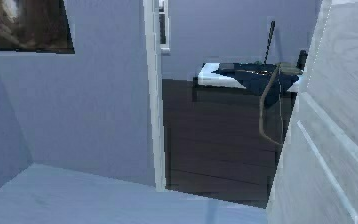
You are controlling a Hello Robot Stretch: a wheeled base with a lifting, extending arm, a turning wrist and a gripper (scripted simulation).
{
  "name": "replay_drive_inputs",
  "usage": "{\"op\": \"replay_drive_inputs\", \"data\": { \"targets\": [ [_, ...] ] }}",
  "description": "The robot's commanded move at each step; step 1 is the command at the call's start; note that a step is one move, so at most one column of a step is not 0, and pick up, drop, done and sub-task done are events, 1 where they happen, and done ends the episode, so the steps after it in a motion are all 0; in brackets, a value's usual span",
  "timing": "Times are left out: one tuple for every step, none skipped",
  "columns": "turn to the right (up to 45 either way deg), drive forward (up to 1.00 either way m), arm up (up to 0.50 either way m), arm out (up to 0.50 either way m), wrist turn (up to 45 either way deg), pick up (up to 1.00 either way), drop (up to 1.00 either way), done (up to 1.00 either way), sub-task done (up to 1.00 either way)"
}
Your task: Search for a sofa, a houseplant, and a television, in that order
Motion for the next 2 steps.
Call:
{"op": "replay_drive_inputs", "data": {
  "targets": [
    [-9.0,0.00,0.00,0.00,0.0,0.00,0.00,0.00,0.00],
    [0.0,0.25,0.00,0.00,0.0,0.00,0.00,0.00,0.00]
  ]
}}
